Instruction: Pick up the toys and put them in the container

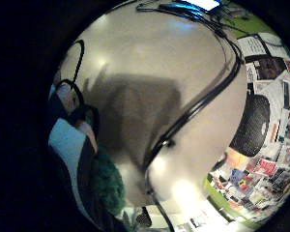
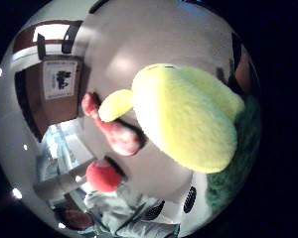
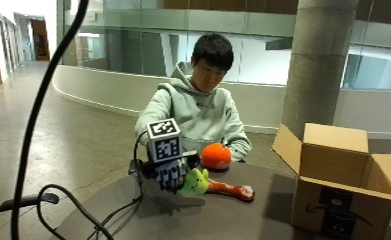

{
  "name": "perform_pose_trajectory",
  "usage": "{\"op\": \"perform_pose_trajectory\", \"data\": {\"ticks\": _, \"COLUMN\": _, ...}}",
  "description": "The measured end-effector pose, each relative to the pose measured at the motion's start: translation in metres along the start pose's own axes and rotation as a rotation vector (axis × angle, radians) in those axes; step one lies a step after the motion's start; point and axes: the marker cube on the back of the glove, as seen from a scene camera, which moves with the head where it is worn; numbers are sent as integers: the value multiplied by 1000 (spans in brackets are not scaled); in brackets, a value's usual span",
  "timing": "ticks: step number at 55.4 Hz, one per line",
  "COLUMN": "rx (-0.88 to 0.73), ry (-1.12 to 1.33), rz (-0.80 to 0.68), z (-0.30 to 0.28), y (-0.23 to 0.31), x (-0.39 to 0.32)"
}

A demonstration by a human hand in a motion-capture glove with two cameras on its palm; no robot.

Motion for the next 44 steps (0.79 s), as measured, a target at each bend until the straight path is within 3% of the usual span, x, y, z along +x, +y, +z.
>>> {"op": "perform_pose_trajectory", "data": {"ticks": 14, "rx": 119, "ry": 28, "rz": -249, "z": -135, "y": 24, "x": -103}}
{"op": "perform_pose_trajectory", "data": {"ticks": 27, "rx": 336, "ry": 97, "rz": -340, "z": -216, "y": 46, "x": -229}}
{"op": "perform_pose_trajectory", "data": {"ticks": 44, "rx": 576, "ry": 46, "rz": -456, "z": -233, "y": 26, "x": -363}}
